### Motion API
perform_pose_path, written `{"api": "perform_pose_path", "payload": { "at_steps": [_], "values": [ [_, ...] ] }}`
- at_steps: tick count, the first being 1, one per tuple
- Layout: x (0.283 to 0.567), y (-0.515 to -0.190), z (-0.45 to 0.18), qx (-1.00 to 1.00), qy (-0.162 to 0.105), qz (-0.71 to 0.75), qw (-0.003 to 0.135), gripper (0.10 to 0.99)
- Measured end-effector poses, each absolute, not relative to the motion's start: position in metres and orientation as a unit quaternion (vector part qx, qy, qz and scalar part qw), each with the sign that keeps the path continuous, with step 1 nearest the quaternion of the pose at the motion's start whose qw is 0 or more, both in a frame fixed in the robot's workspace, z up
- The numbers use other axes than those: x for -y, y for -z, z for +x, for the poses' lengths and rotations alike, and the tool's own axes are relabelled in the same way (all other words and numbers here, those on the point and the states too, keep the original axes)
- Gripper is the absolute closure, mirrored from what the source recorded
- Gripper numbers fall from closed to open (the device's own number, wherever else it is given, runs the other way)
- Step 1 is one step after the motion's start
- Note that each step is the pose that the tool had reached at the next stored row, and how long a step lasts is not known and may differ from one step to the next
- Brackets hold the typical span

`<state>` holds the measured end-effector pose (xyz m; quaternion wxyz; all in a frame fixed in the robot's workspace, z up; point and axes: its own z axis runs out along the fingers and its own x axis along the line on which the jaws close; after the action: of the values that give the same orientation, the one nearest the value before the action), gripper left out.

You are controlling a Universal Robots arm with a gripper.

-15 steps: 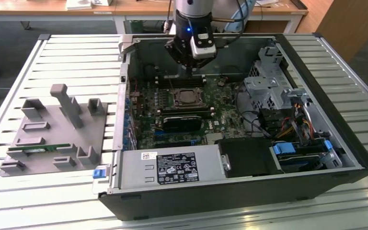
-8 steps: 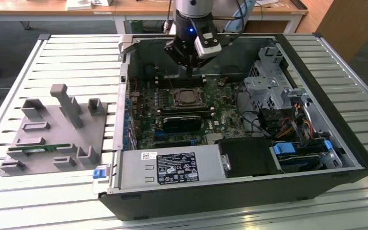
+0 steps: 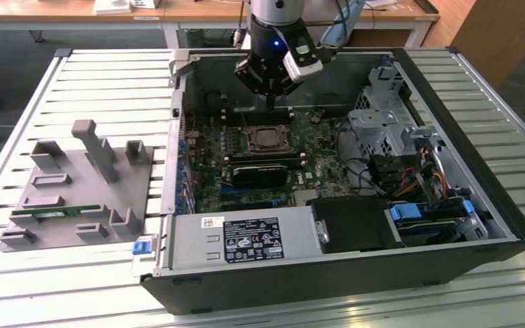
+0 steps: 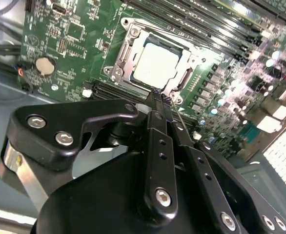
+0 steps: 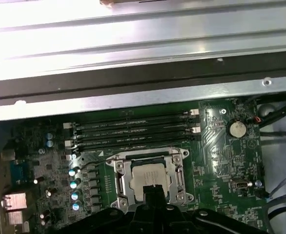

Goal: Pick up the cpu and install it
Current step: 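Install the first cpu locking lever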

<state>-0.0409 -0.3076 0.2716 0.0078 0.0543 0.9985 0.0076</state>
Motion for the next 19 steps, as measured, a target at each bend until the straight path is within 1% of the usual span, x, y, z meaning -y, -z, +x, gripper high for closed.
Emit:
{"api": "perform_pose_path", "payload": {
  "at_steps": [19],
  "values": [
    [0.307,-0.269,-0.086,-0.999,-0.008,0.045,0.008,0.98]
  ]
}}
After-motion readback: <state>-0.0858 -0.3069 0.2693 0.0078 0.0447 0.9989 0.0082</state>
